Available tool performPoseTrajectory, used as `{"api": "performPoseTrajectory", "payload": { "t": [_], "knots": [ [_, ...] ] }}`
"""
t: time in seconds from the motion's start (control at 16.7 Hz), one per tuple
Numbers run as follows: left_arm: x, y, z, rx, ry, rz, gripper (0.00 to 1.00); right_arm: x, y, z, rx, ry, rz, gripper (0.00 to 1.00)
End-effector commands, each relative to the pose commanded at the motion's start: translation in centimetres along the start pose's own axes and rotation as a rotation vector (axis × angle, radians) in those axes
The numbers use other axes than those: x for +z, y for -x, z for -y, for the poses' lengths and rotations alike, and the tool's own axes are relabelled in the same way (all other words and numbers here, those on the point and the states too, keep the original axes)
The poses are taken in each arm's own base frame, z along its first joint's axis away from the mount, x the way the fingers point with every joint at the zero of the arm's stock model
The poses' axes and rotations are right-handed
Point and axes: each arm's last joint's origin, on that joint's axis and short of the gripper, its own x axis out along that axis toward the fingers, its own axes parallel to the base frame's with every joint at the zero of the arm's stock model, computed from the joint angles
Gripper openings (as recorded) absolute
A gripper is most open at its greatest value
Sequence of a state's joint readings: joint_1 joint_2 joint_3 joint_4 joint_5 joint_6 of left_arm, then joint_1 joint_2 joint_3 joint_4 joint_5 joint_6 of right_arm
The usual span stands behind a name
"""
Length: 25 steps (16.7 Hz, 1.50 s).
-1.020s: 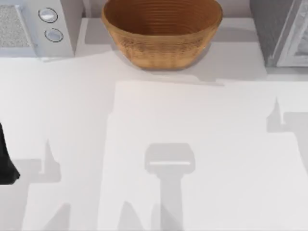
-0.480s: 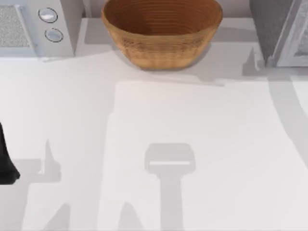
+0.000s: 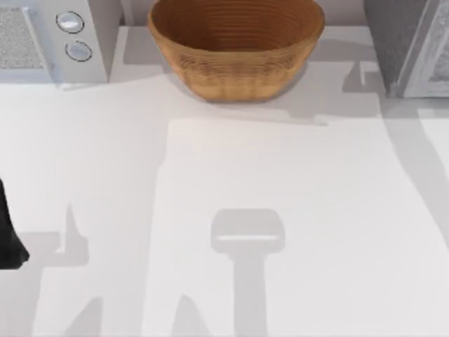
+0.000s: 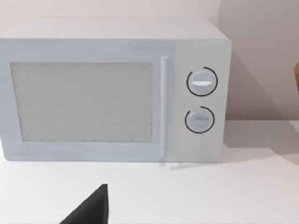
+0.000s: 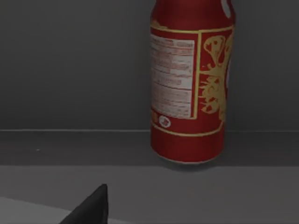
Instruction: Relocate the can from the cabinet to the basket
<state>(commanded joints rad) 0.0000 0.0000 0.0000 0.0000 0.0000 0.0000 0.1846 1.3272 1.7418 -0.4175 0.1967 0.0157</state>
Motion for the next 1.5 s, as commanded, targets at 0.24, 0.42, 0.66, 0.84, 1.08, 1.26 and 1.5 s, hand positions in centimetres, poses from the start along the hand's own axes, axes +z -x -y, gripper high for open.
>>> {"api": "performPoseTrajectory", "payload": {
  "t": [0.24, 0.42, 0.66, 0.84, 1.08, 1.26, 1.5],
  "knots": [
    [0.0, 0.0, 0.0, 0.000, 0.000, 0.000, 1.00, 0.2, -0.3, 0.1, -0.004, -0.001, 0.007, 1.00],
    [0.0, 0.0, 0.0, 0.000, 0.000, 0.000, 1.00, 0.5, -3.2, -0.2, -0.005, -0.001, 0.012, 1.00],
    [0.0, 0.0, 0.0, 0.000, 0.000, 0.000, 1.00, -0.3, -8.7, -0.4, -0.008, 0.003, 0.002, 1.00],
    [0.0, 0.0, 0.0, 0.000, 0.000, 0.000, 1.00, -0.3, -9.7, -0.4, -0.009, 0.002, 0.011, 1.00],
    [0.0, 0.0, 0.0, 0.000, 0.000, 0.000, 1.00, -0.5, -9.7, -0.6, -0.005, 0.003, 0.006, 1.00],
    [0.0, 0.0, 0.0, 0.000, 0.000, 0.000, 1.00, -0.2, -10.9, -0.5, -0.009, 0.002, 0.009, 1.00],
    [0.0, 0.0, 0.0, 0.000, 0.000, 0.000, 1.00, 0.0, -13.5, -0.5, -0.009, 0.002, 0.012, 1.00]
  ]
}}
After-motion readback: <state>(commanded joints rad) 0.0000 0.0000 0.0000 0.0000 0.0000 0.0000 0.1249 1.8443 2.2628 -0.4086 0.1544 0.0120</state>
